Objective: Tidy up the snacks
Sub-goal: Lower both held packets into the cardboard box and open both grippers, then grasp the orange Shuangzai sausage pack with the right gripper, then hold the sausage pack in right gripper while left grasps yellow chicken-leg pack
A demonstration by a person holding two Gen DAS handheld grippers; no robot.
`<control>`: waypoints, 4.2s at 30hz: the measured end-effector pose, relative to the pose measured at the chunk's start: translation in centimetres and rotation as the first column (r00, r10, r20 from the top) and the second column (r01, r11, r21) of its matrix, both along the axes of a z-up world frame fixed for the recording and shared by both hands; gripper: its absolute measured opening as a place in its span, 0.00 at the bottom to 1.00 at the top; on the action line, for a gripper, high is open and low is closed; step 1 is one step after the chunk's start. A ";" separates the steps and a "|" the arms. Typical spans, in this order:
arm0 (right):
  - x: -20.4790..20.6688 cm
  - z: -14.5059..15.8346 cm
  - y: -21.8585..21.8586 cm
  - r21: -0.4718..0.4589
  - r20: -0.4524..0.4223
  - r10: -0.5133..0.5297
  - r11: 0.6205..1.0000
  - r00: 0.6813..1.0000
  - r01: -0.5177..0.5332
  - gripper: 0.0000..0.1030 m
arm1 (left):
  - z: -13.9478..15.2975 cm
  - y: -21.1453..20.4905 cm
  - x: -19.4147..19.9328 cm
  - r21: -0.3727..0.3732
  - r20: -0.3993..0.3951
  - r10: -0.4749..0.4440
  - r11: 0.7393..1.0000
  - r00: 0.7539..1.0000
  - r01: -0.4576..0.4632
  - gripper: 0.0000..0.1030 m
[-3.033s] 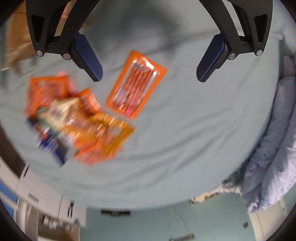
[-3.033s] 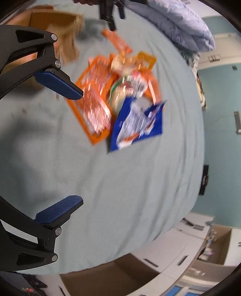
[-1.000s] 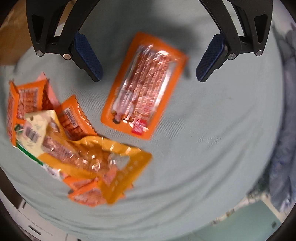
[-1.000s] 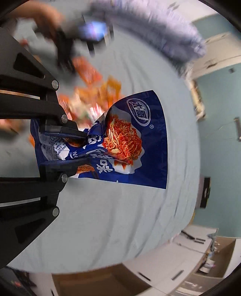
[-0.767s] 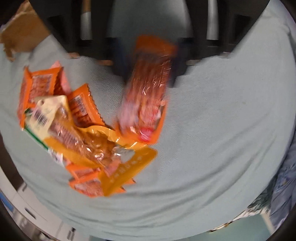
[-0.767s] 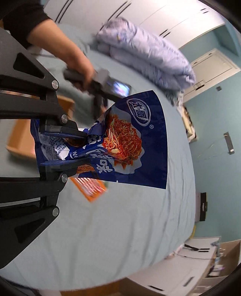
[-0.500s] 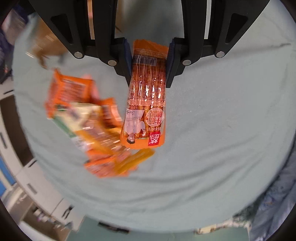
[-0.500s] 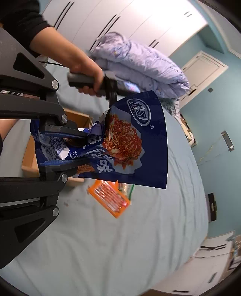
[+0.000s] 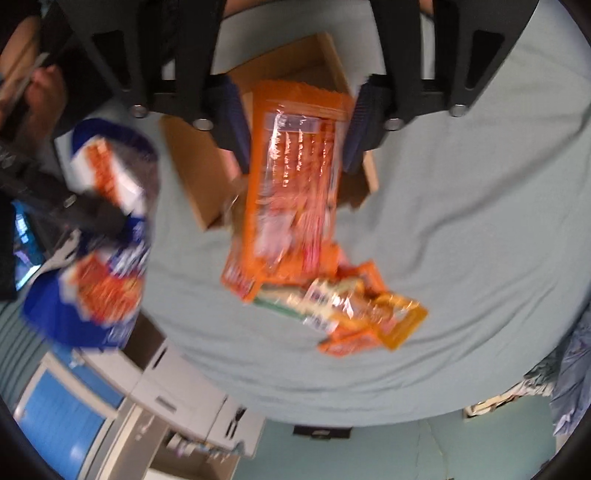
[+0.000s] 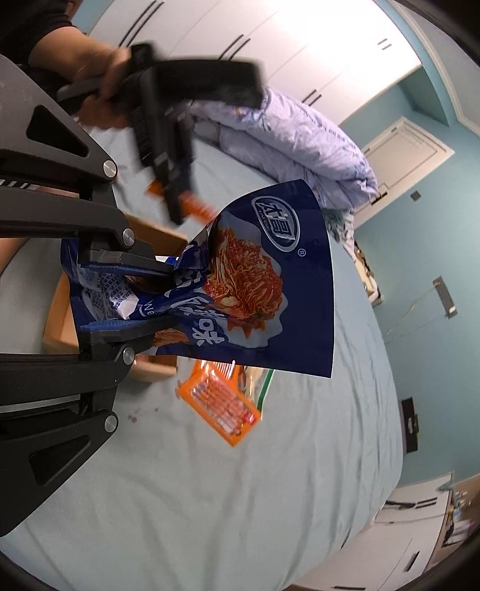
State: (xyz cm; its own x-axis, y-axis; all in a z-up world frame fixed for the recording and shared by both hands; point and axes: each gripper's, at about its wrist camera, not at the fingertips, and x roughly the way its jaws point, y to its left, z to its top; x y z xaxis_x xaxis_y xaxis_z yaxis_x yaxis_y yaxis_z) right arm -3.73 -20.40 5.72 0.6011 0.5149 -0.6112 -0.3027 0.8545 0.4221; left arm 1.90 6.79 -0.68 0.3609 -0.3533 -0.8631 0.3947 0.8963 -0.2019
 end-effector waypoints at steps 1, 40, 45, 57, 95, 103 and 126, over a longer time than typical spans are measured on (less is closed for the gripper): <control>-0.1 -0.1 0.1 -0.001 0.006 0.005 1.000 1.000 -0.005 0.17 | -0.2 0.0 0.2 0.010 0.006 0.005 1.000 1.000 -0.005 0.50; -0.3 -0.2 -1.4 -0.114 -0.040 -0.271 0.958 0.962 0.265 0.84 | 1.0 2.9 0.8 0.078 0.166 0.295 0.947 0.941 -0.311 0.77; 0.4 0.0 -2.1 -0.129 -0.087 -0.301 0.949 0.950 0.289 0.84 | 1.3 3.1 1.0 0.091 0.169 0.308 0.941 0.936 -0.326 0.77; 3.7 -0.2 -3.5 -0.152 -0.129 -0.324 0.940 0.937 0.305 0.84 | 1.6 1.1 3.3 0.236 0.272 0.208 0.932 0.940 -0.275 0.88; 21.3 -9.4 -0.1 -0.346 -0.316 -0.271 0.925 0.909 0.155 0.83 | -2.6 1.6 11.6 0.292 0.154 0.251 0.912 0.956 -0.287 0.89; 21.6 -9.0 0.4 -0.375 -0.289 -0.260 0.916 0.921 0.140 0.39 | -3.3 1.8 12.2 0.287 0.132 0.273 0.910 0.953 -0.300 0.89; 11.7 0.6 0.1 -0.168 -0.034 -0.207 0.965 0.978 0.199 0.36 | -3.4 -2.1 20.6 0.132 -0.142 0.261 0.961 0.955 -0.243 0.90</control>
State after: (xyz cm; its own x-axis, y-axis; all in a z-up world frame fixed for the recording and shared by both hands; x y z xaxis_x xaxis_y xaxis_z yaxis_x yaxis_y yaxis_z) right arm 7.97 -20.32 6.33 0.6487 0.2761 -0.7092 -0.0976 0.9544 0.2823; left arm 22.53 4.71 -4.08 0.2831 -0.1657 -0.9447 0.1241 0.9830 -0.1353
